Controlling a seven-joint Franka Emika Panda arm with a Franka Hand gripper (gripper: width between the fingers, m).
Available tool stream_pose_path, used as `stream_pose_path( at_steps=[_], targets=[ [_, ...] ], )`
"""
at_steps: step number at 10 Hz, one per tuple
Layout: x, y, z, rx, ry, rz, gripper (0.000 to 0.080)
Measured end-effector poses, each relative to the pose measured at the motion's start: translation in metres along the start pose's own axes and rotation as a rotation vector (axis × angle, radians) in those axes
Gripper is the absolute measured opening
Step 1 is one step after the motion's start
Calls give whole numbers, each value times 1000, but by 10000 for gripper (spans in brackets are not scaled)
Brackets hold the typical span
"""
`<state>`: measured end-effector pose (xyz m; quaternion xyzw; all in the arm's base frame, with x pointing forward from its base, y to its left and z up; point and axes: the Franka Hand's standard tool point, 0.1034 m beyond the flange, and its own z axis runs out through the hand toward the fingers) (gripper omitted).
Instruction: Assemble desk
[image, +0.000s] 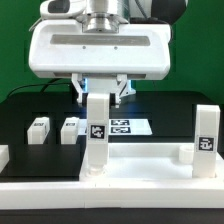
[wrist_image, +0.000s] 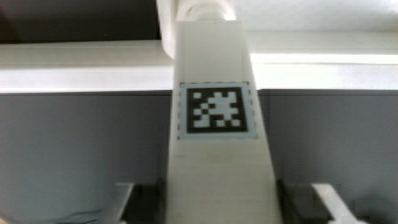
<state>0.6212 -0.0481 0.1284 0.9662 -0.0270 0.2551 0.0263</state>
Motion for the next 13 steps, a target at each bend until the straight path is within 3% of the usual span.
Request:
stream_pose_path(
  at_steps=[5, 6, 7, 8, 9, 13],
  targets=[
    [-6, 3, 3, -19, 41, -5, 288],
    [-6, 3, 3, -19, 40, -5, 396],
    [-6, 3, 3, -20, 40, -5, 396],
    [-6, 3, 3, -20, 40, -5, 534],
    [-6, 3, 3, -20, 40, -5, 613],
    [-6, 3, 3, -20, 40, -5, 648]
  ],
)
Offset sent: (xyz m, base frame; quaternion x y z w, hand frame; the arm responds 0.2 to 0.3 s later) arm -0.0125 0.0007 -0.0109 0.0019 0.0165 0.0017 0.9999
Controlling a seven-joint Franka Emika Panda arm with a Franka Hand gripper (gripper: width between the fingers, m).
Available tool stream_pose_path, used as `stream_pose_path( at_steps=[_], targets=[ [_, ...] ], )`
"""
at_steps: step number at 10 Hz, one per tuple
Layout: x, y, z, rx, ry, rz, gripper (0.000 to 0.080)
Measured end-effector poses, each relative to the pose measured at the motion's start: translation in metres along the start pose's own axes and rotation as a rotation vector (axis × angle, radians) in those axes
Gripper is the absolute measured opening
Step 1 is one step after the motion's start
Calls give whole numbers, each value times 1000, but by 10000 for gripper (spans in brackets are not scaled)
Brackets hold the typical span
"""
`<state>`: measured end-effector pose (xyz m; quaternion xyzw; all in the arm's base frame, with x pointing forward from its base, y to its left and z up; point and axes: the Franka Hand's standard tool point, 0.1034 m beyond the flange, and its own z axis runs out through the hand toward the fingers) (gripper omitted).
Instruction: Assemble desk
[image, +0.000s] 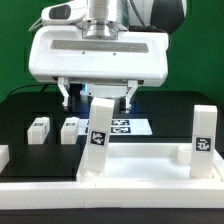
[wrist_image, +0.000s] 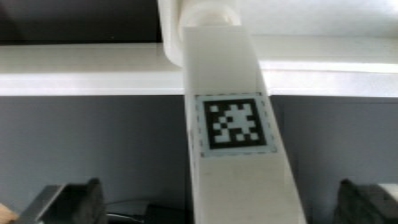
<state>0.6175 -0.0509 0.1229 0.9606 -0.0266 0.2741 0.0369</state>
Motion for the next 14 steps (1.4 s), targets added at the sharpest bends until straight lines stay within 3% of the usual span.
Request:
stream_pose_path(
  at_steps=[3, 4, 6, 7, 10, 11, 12, 14],
  targets=[
    [0, 0, 0, 1, -2, 0, 649],
    [3, -7, -1, 29, -62, 6, 649],
    [30, -12, -9, 79, -159, 23, 649],
    [36, -9, -8, 80, -162, 27, 649],
    [13, -1, 3, 114, -356, 38, 649],
    [6, -1, 1, 137, -455, 44, 649],
    [8, -2, 0, 144, -520, 46, 649],
    [12, -4, 4, 138, -517, 69, 649]
  ],
)
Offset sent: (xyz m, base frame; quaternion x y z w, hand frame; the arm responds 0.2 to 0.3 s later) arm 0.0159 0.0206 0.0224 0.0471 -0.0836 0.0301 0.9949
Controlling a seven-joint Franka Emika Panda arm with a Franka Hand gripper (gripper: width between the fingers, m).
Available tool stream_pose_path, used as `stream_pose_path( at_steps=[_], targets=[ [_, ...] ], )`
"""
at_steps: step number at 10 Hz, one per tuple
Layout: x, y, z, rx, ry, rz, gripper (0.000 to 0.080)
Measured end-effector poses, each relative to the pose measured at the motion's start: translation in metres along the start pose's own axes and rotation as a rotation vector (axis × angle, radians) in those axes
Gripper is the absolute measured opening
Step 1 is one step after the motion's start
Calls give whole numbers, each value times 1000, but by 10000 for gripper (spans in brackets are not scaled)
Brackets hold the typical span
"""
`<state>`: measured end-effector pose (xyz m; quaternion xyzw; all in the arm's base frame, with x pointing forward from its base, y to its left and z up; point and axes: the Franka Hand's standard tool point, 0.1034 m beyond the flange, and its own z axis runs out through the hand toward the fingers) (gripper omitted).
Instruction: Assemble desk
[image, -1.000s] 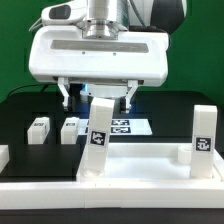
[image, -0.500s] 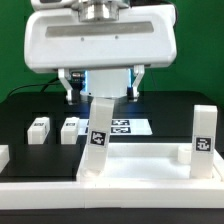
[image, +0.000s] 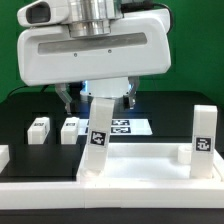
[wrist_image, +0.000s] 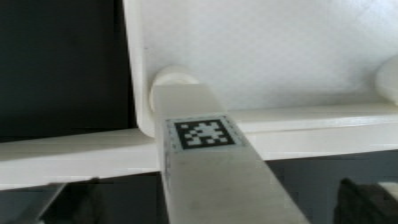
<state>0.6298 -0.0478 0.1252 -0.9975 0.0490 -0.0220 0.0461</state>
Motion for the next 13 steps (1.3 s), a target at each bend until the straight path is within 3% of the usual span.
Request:
stream_pose_path(
  at_steps=[1, 2, 3, 4, 8, 9, 10, 12, 13],
  targets=[
    [0, 0, 0, 0, 0, -1, 518],
    [0, 0, 0, 1, 0, 29, 518],
    [0, -1, 0, 2, 0, 106, 381],
    [0, 1, 0, 0, 1, 181, 302],
    [0, 2, 0, 1, 1, 391, 301],
    [2, 3, 1, 10, 25, 559, 301],
    [1, 3, 1, 24, 27, 715, 301],
    [1, 5, 1, 82, 10, 1063, 301],
    [1, 3, 1, 89, -1, 1171, 301]
  ],
)
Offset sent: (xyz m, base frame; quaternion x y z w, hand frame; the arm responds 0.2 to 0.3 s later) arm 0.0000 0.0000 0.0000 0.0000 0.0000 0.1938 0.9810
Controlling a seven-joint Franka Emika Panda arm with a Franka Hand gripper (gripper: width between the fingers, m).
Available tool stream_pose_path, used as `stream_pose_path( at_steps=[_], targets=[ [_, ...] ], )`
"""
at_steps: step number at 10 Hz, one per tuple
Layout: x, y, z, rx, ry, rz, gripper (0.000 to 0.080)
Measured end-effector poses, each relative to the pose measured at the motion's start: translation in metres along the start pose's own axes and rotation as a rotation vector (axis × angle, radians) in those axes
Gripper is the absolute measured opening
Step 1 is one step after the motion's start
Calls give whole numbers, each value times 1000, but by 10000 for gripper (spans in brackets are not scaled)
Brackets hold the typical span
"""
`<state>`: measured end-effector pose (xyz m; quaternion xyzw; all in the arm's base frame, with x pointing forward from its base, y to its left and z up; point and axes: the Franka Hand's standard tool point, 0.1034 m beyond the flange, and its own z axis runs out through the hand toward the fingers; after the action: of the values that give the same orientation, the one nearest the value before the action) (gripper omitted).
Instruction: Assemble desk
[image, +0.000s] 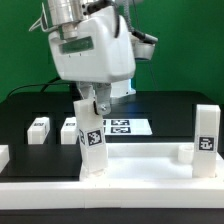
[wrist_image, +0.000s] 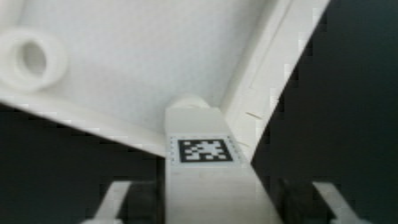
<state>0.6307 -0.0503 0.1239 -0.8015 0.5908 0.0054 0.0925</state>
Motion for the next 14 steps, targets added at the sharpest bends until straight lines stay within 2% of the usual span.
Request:
stream_pose_path(
  at_steps=[1, 3, 4, 5, 6, 7, 8, 11, 12, 13, 14],
  targets=[
    [2, 1, 0, 10, -11, 34, 301],
    [3, 0, 0, 11, -10, 49, 301],
    [3, 0, 0, 14, 0, -51, 383],
    [3, 1, 3, 26, 21, -187, 524],
    [2, 2, 5, 17, 28, -318, 610],
    [2, 2, 4, 3, 41, -497, 610],
    [6, 4, 4, 9, 50, -605, 642],
    [6, 5, 5, 1, 51, -788, 649],
    [7, 4, 5, -12, 58, -897, 649],
    [9, 1, 5, -45, 76, -1105, 649],
    [4, -3, 6, -56, 84, -1229, 649]
  ],
)
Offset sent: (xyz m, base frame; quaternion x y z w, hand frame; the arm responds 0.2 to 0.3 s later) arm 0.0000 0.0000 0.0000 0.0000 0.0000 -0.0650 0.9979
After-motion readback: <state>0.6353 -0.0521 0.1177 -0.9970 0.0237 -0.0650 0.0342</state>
